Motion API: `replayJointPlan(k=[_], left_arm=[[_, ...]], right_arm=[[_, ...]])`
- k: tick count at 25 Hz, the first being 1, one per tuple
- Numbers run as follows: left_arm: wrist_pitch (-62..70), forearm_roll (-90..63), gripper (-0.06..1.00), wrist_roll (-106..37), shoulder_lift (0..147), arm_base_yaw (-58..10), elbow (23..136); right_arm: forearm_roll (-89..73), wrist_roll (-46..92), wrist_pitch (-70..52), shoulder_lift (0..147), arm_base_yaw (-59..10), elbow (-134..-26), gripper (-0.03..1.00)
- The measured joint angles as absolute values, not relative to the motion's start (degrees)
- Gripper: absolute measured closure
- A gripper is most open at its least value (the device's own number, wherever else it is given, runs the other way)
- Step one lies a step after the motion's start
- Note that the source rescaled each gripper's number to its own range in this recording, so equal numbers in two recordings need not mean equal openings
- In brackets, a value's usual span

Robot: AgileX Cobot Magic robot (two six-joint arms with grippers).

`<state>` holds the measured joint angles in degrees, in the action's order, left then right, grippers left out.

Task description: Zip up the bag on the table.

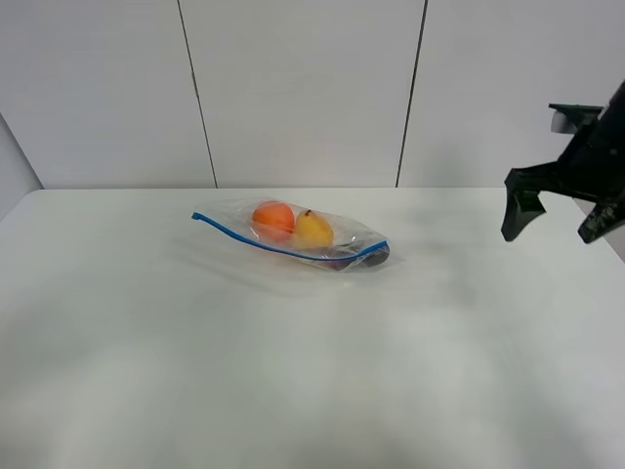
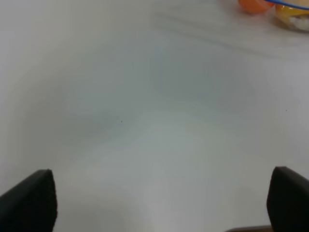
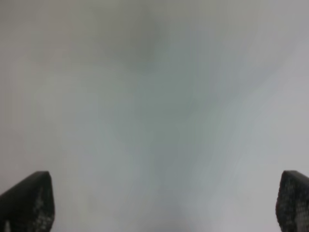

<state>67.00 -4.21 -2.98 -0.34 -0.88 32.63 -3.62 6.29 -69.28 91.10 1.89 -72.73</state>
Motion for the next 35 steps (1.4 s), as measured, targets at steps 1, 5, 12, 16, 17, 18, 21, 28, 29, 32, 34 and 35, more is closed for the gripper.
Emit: replayJointPlan(k=[1, 5, 12, 16, 17, 18, 21, 28, 29, 32, 34, 35], left_arm=[[67.0, -4.2, -0.05, -3.0, -0.3, -0.9, 32.6], [67.0, -4.2, -0.05, -3.0, -0.3, -0.9, 32.6], [67.0, -4.2, -0.05, -3.0, -0.3, -0.9, 32.6], [67.0, -4.2, -0.05, -3.0, -0.3, -0.9, 32.6], [67.0, -4.2, -0.05, -3.0, -0.3, -0.9, 32.6], [67.0, -4.2, -0.05, -3.0, -0.3, -0.9, 32.6], [67.0, -4.2, -0.05, -3.0, -0.3, -0.9, 32.6], [67.0, -4.2, -0.05, -3.0, -0.3, -0.9, 32.6], [67.0, -4.2, -0.05, -3.0, -0.3, -0.9, 32.6], [67.0, -4.2, -0.05, -3.0, -0.3, -0.9, 32.6], [67.0, -4.2, -0.05, -3.0, -0.3, -0.9, 32.6], [67.0, -4.2, -0.05, -3.0, -0.3, -0.9, 32.6]], right_arm=[[-3.6, 6.3, -69.3, 88.7, 1.9, -69.6, -0.02], [-3.6, 6.3, -69.4, 76.8, 1.9, -54.8, -0.02], [-3.7, 5.9, -61.7, 53.5, 1.9, -33.2, -0.03], [-3.8, 5.5, -59.4, 38.5, 1.9, -28.6, -0.03], [-3.6, 5.5, -58.8, 34.7, 1.9, -28.6, -0.03], [-3.5, 5.5, -58.7, 31.2, 1.9, -28.6, -0.03], [-3.4, 5.5, -58.6, 22.4, 1.9, -28.4, -0.03], [-3.3, 5.3, -58.7, 9.2, 1.8, -28.2, -0.03], [-3.3, 5.2, -58.7, 7.6, 1.8, -28.2, -0.03], [-3.1, 5.2, -58.7, 1.9, 1.8, -28.2, -0.03], [-2.6, 4.4, -58.7, 0.0, 1.8, -28.2, -0.03], [-2.2, 3.9, -58.7, -0.2, 1.8, -28.2, -0.03]])
